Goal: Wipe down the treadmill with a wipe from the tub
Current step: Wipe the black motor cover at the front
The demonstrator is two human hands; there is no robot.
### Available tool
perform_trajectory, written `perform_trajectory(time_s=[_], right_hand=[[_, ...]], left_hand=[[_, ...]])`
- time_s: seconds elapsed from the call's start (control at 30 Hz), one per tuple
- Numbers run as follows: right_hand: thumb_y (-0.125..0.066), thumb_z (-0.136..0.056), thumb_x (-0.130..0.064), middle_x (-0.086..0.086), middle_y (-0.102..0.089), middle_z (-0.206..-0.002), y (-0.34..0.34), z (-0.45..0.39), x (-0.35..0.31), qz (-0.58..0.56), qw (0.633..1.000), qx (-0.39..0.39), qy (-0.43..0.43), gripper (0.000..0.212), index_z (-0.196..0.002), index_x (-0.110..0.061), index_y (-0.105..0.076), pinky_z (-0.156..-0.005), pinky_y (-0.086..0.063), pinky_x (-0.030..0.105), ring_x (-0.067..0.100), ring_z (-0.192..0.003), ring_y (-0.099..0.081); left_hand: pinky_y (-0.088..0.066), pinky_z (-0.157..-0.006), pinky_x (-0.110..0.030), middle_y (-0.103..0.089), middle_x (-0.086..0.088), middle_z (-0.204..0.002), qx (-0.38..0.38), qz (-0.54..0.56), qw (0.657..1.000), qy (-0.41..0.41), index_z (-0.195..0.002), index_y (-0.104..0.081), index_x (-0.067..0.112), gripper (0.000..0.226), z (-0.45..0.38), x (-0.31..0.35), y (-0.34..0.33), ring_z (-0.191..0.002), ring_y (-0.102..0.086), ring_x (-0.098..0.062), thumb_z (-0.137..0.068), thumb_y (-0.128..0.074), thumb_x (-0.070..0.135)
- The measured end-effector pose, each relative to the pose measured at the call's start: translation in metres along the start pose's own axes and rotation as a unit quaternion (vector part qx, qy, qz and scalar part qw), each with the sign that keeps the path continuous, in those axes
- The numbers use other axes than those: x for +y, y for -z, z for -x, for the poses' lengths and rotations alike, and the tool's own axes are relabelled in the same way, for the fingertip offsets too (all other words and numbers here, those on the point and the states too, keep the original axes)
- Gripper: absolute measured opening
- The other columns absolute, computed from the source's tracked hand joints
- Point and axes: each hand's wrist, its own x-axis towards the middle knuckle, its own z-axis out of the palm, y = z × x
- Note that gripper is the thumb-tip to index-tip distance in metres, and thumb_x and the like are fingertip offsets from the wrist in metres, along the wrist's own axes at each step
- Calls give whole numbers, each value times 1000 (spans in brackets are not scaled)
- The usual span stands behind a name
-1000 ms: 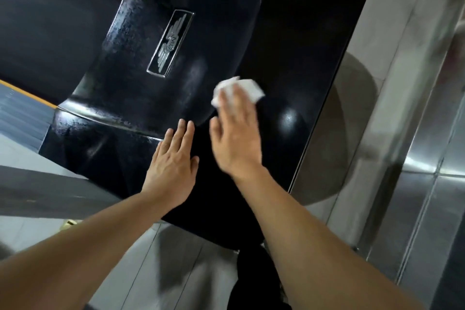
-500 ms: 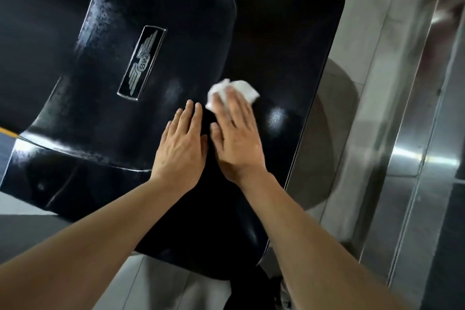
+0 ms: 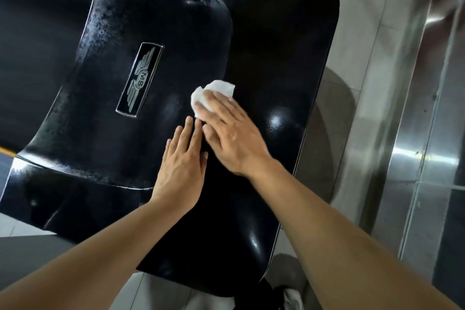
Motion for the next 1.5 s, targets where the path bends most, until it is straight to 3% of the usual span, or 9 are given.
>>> perform_trajectory(time_s=[0.2,0.43,0.57,0.67,0.8,0.9,1.13,1.33,1.5], right_hand=[[-26,-108,-36,6,-5,-170,34,-7,62,-56,899,128,-416,56,-162,-22,-15,-126,-13,42,19,-156,-2],[-39,-106,-25,6,-25,-166,9,0,-1,-9,999,-20,-31,52,-157,-16,-34,-125,-17,44,20,-155,-14],[-39,-105,-24,11,-21,-166,38,-27,63,-12,969,97,-228,55,-159,-15,-28,-124,-22,46,27,-154,-18],[-28,-108,-35,5,-1,-170,56,-43,87,-37,913,84,-398,58,-162,-24,-11,-127,-12,41,21,-156,-2],[-32,-104,-36,12,-21,-166,39,-48,54,21,995,10,-99,58,-158,-16,-30,-127,-11,40,27,-155,-13],[-33,-104,-34,4,-18,-168,45,-64,75,46,996,-66,22,56,-159,-23,-27,-127,-8,36,18,-156,-9],[-29,-105,-37,11,-18,-167,72,-103,155,41,933,114,-338,56,-158,-19,-28,-123,-20,44,26,-154,-15],[-43,-104,-25,9,-27,-165,58,-86,110,3,996,-50,70,53,-155,-15,-38,-125,-19,43,23,-155,-18],[-32,-104,-34,11,-22,-166,102,-90,210,7,974,68,-217,56,-157,-17,-31,-122,-24,48,26,-154,-18]], left_hand=[[-13,-128,-42,0,4,-171,-10,2,1000,22,-163,-4,21,64,1,12,13,-157,2,-18,-109,-37,27],[-25,-123,-42,-11,1,-169,-39,9,998,38,-162,-18,19,65,-5,18,30,-154,-14,-22,-104,-47,27],[-36,-111,-43,-23,0,-161,-15,-47,998,36,-153,-30,17,54,-17,24,36,-143,-32,-25,-104,-44,36],[-25,-121,-43,-7,2,-169,-12,-80,997,8,-160,-16,21,61,-34,24,36,-154,-15,-23,-106,-38,39],[-15,-127,-41,3,5,-170,4,-40,999,11,-163,-3,22,65,-65,35,36,-157,-1,-18,-107,-33,36],[-9,-128,-36,3,4,-170,19,-8,999,24,-163,-1,16,67,-84,40,39,-157,4,-16,-106,-32,35],[-12,-126,-37,0,-1,-171,39,-28,999,17,-164,-5,23,66,-107,55,37,-158,-2,-22,-106,-35,36],[-7,-125,-32,-6,1,-171,86,22,993,80,-163,-13,16,62,-137,80,30,-157,-4,-15,-106,-36,26],[-6,-124,-31,-4,3,-171,100,8,991,93,-163,-13,15,62,-150,88,31,-157,-1,-14,-107,-34,27]])
